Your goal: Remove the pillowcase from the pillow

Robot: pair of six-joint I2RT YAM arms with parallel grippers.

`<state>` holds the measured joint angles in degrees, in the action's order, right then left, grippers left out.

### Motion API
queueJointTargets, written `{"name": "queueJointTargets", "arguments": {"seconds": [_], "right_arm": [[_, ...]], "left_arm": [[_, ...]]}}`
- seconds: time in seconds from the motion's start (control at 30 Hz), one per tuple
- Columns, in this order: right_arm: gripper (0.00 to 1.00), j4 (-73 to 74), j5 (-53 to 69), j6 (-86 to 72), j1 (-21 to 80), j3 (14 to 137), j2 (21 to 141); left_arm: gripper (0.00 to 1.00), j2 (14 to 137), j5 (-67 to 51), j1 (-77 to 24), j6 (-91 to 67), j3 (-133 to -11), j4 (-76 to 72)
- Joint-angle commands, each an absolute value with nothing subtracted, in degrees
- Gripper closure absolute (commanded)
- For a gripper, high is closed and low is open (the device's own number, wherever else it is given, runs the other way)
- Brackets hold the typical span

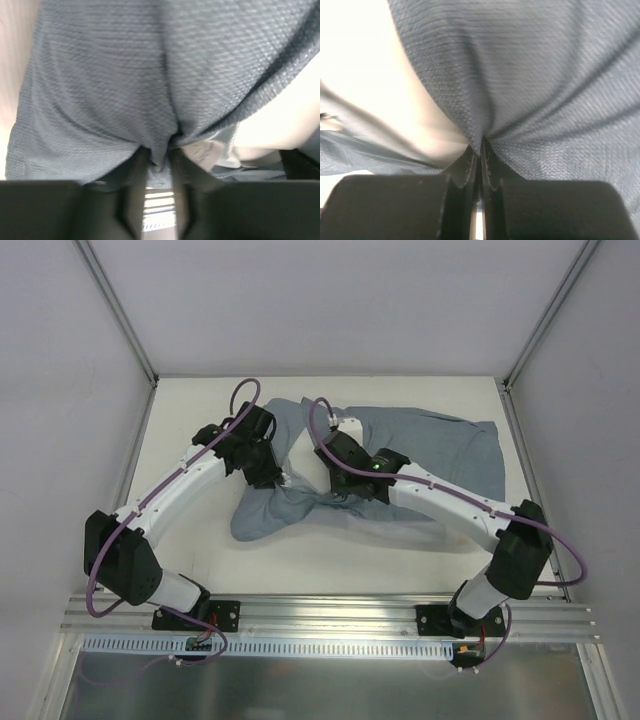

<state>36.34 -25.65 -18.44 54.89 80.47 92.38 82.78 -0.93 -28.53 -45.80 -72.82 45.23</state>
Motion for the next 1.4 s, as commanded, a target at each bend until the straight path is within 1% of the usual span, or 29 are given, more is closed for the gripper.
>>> {"name": "queueJointTargets", "arguments": {"seconds": [0.0, 0.03, 0.07, 0.13, 0.27, 0.3, 0.33, 0.4, 0.43, 0.5, 0.53, 0.6, 0.63, 0.7, 0.8, 0.87, 0.93, 1.1, 1.13, 1.17, 1.23, 1.33, 1.37], "right_arm": [[0.99, 37.8, -28.9, -22.0, 50.4, 75.4, 83.9], [0.99, 37.6, -29.1, -22.9, 49.6, 72.1, 82.4], [0.99, 37.1, -28.9, -23.1, 48.7, 70.3, 79.2], [0.99, 36.2, -28.3, -23.2, 47.1, 66.6, 76.7], [0.99, 35.9, -25.2, -21.8, 47.5, 65.3, 73.7], [0.95, 35.5, -24.9, -21.3, 48.7, 65.7, 73.1], [0.64, 35.4, -24.4, -20.2, 49.6, 67.1, 73.0], [0.28, 34.3, -25.2, -18.6, 53.6, 69.0, 72.9], [0.19, 34.1, -25.7, -18.2, 55.0, 70.3, 73.6], [0.20, 34.1, -27.4, -16.6, 58.9, 75.4, 75.1], [0.27, 33.9, -27.9, -16.1, 59.8, 77.0, 77.4], [0.31, 33.4, -27.2, -14.5, 61.8, 81.9, 80.3], [0.36, 33.3, -26.5, -14.2, 62.0, 83.4, 81.9], [0.40, 32.6, -24.1, -13.9, 62.4, 85.9, 86.5], [0.41, 32.0, -21.3, -13.0, 62.5, 89.5, 91.0], [0.40, 32.2, -21.2, -12.7, 62.5, 91.3, 93.3], [0.34, 32.9, -22.6, -13.2, 62.2, 91.9, 96.2], [0.14, 36.3, -27.7, -16.7, 61.0, 91.4, 100.8], [0.07, 36.6, -28.8, -17.0, 61.0, 91.4, 102.6], [0.04, 37.3, -31.1, -17.8, 60.9, 92.1, 103.7], [0.01, 39.0, -33.5, -18.5, 60.6, 93.0, 107.3], [0.01, 39.7, -31.8, -21.8, 58.7, 93.9, 110.6], [0.03, 39.4, -31.0, -22.8, 57.3, 93.6, 110.7]], "left_arm": [[0.83, 80.6, 1.6, -29.1, -44.3, -69.6, 44.2], [0.95, 78.6, 1.2, -29.0, -43.9, -68.6, 44.2], [0.99, 77.5, 1.1, -28.9, -43.9, -67.4, 44.2], [1.00, 74.6, 0.4, -29.0, -43.6, -63.6, 44.0], [1.00, 71.4, 0.1, -28.8, -44.2, -58.1, 42.7], [1.00, 71.1, -1.2, -28.9, -44.4, -56.4, 41.7], [1.00, 70.8, -1.8, -28.9, -44.5, -55.6, 41.2], [1.00, 70.8, -3.0, -28.9, -44.7, -54.7, 40.2], [1.00, 70.8, -3.2, -28.9, -44.8, -54.5, 39.9], [1.00, 70.7, -3.4, -28.9, -44.8, -54.3, 39.4], [1.00, 70.5, -3.5, -28.9, -44.9, -54.4, 39.2], [1.00, 70.2, -3.7, -28.8, -44.7, -54.4, 39.0], [1.00, 70.1, -3.9, -28.8, -44.7, -54.5, 39.0], [1.00, 70.0, -4.0, -28.8, -45.0, -54.6, 39.0], [1.00, 69.3, -4.2, -28.7, -45.1, -54.3, 39.0], [1.00, 68.6, -4.6, -28.4, -45.1, -54.1, 39.0], [1.00, 68.1, -4.9, -28.0, -45.0, -54.2, 38.9], [1.00, 66.9, -6.0, -27.2, -45.3, -53.8, 39.0], [1.00, 66.5, -6.1, -27.2, -45.3, -53.6, 39.0], [1.00, 66.4, -6.2, -27.0, -45.3, -53.4, 38.9], [1.00, 66.3, -6.2, -26.8, -45.5, -53.0, 39.0], [1.00, 65.8, -6.5, -26.7, -45.8, -52.6, 39.0], [1.00, 65.6, -6.5, -26.7, -46.0, -52.1, 39.0]]}}
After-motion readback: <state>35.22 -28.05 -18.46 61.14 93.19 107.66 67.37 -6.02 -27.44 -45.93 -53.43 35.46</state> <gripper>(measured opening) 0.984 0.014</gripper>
